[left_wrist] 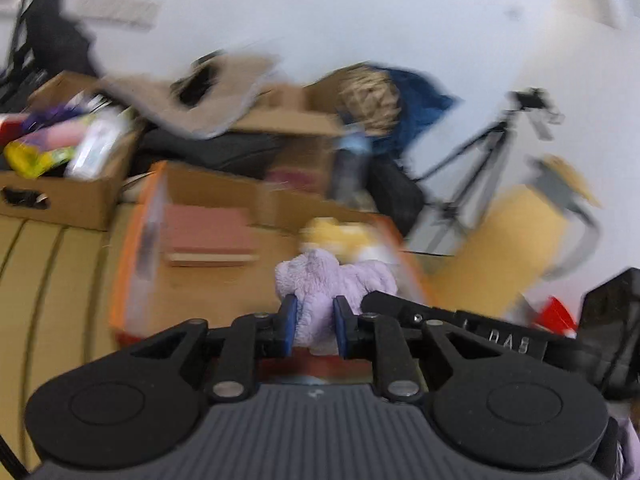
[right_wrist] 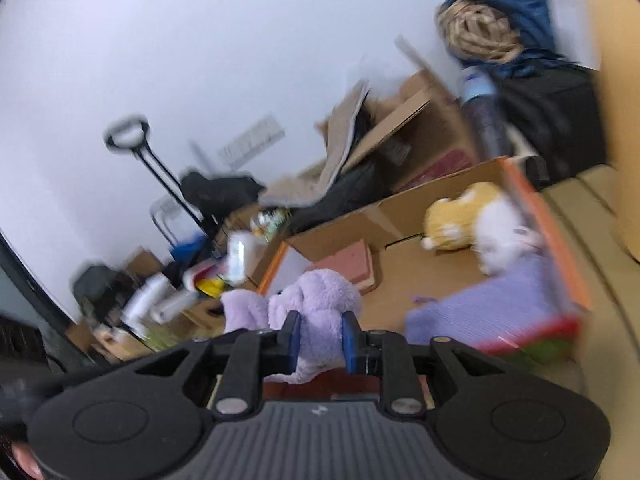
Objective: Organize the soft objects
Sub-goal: 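Carry the lilac fluffy scrunchie with the right gripper over the box, then open the right gripper to drop the scrunchie in the box, withdraw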
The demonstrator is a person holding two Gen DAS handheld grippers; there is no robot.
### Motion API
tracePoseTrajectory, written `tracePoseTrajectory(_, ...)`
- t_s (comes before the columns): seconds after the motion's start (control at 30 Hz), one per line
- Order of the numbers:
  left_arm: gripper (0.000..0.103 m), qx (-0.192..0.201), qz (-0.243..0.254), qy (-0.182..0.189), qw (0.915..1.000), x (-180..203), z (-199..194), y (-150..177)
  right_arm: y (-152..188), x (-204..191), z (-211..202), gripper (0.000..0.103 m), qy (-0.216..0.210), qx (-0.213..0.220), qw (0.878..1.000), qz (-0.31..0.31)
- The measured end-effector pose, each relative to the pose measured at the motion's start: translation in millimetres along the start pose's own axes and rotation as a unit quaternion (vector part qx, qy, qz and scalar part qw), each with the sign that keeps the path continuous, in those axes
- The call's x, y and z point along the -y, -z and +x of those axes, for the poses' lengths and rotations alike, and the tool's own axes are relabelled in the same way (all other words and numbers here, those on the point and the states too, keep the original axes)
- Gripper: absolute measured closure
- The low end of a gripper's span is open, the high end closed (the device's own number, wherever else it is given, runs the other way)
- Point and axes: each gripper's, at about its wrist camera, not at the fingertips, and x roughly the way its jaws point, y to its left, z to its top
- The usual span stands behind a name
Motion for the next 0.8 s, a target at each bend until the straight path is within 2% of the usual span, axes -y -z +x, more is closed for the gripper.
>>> tracePoseTrajectory(0.07,0.078,-0.02,-0.004,-0.031,0.9993,-20.9,17.6,-7.7,-4.9,-3.0,43.6,0.082,0.019,-0.037,0.999,0.011)
tracePoseTrajectory(0.13,0.064,-0.02,0.001,-0.07,0.9974,-36.3,21.5,-8.4,-3.5,-3.7,77.5,0.08,0.029,-0.08,0.996,0.02)
tracePoseTrajectory(0.17,0.061,-0.011,0.007,-0.074,0.9971,-41.5,17.3,-5.5,-1.7,-7.1,93.0,0.078,0.032,-0.105,0.994,0.011)
tracePoseTrajectory(0.2,0.051,-0.005,0.013,-0.07,0.9975,-46.1,11.0,-2.4,2.0,-11.2,103.9,0.077,0.037,-0.123,0.992,-0.005)
tracePoseTrajectory(0.23,0.045,0.002,0.017,-0.063,0.9979,-49.1,3.5,0.1,7.4,-16.1,109.6,0.076,0.051,-0.126,0.99,-0.029)
tracePoseTrajectory(0.3,0.044,0.015,0.026,-0.061,0.9977,-52.6,-13.6,3.1,10.3,-23.3,117.3,0.055,0.059,-0.141,0.987,-0.053)
tracePoseTrajectory(0.33,0.044,0.02,0.032,-0.063,0.9973,-51.6,-21.7,3.9,13.2,-24.7,115.4,0.05,0.054,-0.146,0.986,-0.058)
tracePoseTrajectory(0.37,0.044,0.025,0.036,-0.064,0.997,-49.6,-30.1,4.1,11.4,-28.0,111.4,0.046,0.056,-0.148,0.985,-0.064)
tracePoseTrajectory(0.43,0.04,0.035,0.041,-0.061,0.9967,-44.4,-50.0,4.2,7.5,-38.5,95.3,0.046,0.067,-0.141,0.984,-0.086)
tracePoseTrajectory(0.5,0.035,0.048,0.046,-0.06,0.996,-36.9,-69.0,5.6,3.9,-47.7,72.6,0.04,0.074,-0.126,0.984,-0.104)
tracePoseTrajectory(0.67,0.027,0.069,0.069,-0.042,0.9943,-14.4,-122.9,32.8,5.5,-62.3,-4.7,0.038,0.067,-0.09,0.986,-0.126)
tracePoseTrajectory(0.8,0.02,0.094,0.083,-0.037,0.9914,9.0,-171.1,61.2,13.5,-76.4,-77.2,0.027,0.065,-0.05,0.987,-0.139)
